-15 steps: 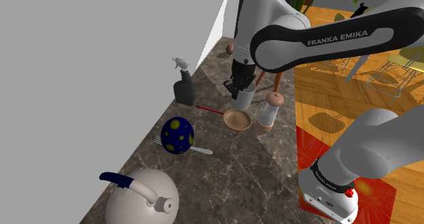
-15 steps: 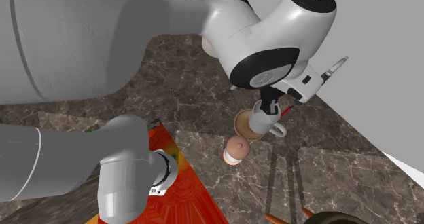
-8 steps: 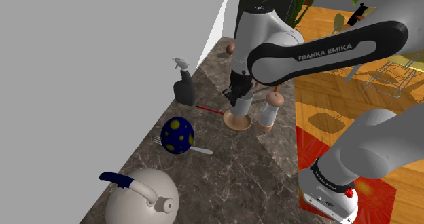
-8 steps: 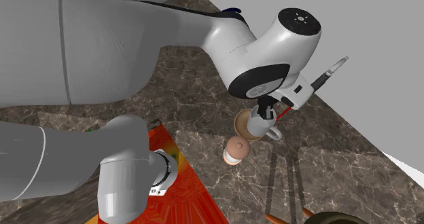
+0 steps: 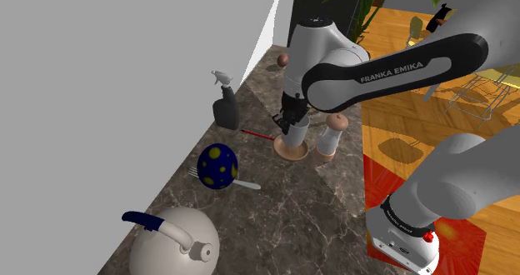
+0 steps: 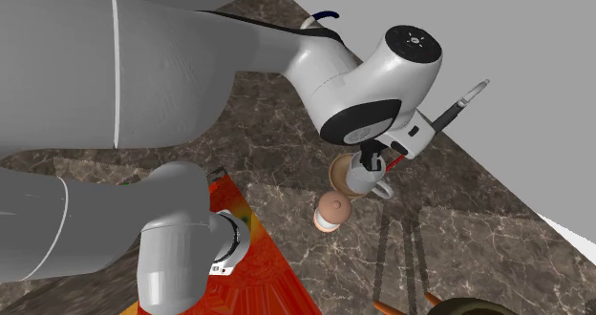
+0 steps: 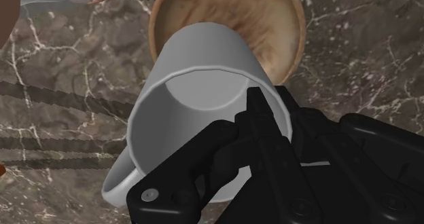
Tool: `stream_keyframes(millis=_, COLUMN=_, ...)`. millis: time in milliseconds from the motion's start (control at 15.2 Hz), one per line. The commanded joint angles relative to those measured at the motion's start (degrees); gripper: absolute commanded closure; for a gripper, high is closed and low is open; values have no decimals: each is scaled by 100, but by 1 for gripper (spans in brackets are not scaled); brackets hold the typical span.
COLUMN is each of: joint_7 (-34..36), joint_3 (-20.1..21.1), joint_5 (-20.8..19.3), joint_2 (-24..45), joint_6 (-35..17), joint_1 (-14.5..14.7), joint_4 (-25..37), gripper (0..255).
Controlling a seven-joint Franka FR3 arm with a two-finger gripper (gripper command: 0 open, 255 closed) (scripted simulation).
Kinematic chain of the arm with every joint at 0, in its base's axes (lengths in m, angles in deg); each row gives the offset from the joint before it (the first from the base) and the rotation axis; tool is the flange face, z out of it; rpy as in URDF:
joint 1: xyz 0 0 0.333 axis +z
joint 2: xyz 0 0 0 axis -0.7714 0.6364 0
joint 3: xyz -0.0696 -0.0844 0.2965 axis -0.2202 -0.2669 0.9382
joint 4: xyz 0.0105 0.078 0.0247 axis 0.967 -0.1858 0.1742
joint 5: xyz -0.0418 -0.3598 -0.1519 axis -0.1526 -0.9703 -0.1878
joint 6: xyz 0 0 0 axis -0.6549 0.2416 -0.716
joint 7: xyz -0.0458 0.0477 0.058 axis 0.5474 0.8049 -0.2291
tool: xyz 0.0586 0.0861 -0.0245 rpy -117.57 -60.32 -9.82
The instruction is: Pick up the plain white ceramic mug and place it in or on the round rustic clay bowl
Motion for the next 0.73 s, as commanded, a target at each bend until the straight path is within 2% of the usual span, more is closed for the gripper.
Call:
stream_keyframes(millis=0, joint_7=1, joint_3=1, joint_5=0, joint_2=1, joint_6=-3, joint_1=0, joint_4=0, gripper=255)
stream_keyframes(millis=66, joint_7=1, joint_3=1, joint_5=0, joint_2=1, joint_6=-3, joint_1=0, joint_4=0, gripper=255)
stream_keyframes(millis=132, joint_7=1, joint_3=1, joint_5=0, joint_2=1, joint_6=-3, joint_1=0, joint_4=0, gripper=0)
stream_keyframes(millis=462, joint_7=1, joint_3=1, joint_5=0, joint_2=1, joint_6=-2, joint_1=0, joint_4=0, gripper=0)
stream_keyframes(millis=660, joint_7=-45, joint_3=-74, joint_5=37, joint_2=-320, joint_6=660, joint_1=34, joint_4=346, gripper=0)
